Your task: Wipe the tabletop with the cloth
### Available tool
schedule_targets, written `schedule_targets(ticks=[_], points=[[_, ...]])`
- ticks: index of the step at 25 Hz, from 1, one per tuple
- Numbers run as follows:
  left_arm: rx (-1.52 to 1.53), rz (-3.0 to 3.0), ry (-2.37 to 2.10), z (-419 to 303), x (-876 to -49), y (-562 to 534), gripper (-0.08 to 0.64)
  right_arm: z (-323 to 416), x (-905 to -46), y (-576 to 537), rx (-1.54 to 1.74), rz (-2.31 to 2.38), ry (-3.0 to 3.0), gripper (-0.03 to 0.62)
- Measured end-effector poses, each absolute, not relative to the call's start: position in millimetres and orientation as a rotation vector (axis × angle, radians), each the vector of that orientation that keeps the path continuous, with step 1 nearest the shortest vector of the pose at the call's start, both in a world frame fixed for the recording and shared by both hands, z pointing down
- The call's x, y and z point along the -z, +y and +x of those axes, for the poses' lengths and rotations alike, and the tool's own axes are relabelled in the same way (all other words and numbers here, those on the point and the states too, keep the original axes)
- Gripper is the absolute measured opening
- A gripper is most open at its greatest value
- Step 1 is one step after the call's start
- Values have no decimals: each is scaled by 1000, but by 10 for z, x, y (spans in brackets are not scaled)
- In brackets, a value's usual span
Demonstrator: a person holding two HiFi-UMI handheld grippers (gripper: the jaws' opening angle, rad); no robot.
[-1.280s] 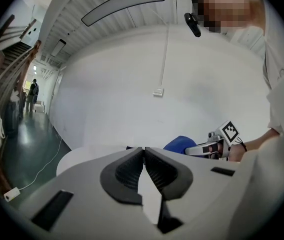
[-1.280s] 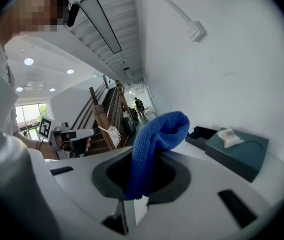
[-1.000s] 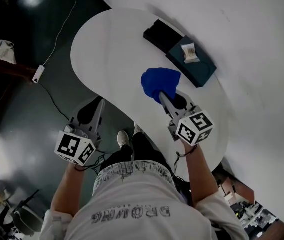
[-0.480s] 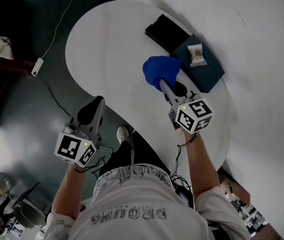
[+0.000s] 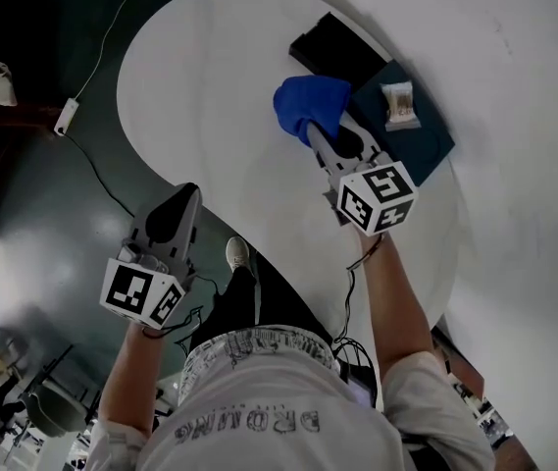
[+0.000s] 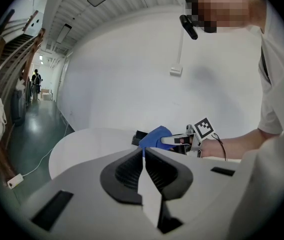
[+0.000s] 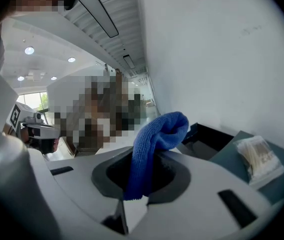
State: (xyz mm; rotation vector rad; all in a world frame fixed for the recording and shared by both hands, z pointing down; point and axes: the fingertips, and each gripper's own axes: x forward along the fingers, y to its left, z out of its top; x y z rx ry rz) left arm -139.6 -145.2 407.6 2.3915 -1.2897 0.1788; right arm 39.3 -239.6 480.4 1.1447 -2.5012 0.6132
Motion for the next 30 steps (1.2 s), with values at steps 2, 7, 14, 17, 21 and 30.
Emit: schedule_targets(ticks=[2,7,14,17,21,30], points=[[-181,2385,-1288,-1405,-4116,-1466,31,355,-4919,-2463,-612,1139,-2485,61],[-197,2359,-1289,-1440,-4233,-1433,31,248,-5327,-2592,-623,1106,-2398,61],[-215,2317,-1297,-1536,-4412,-1389,31,101,-5744,-2806,-599,1072,-2265,61],[-213,2306,-1306,-1584,-4455,-1378,31,80,-5842,-2879,-601,1070,-2225,61],[-210,2300,-1304,-1609,-4486,-1357,31,67,-5896,-2921,-625,1076,-2200,61],[-212,2320,-1267,-1537,-4456,-1320,31,131,-5909,-2825,-675,1106,-2187,60]])
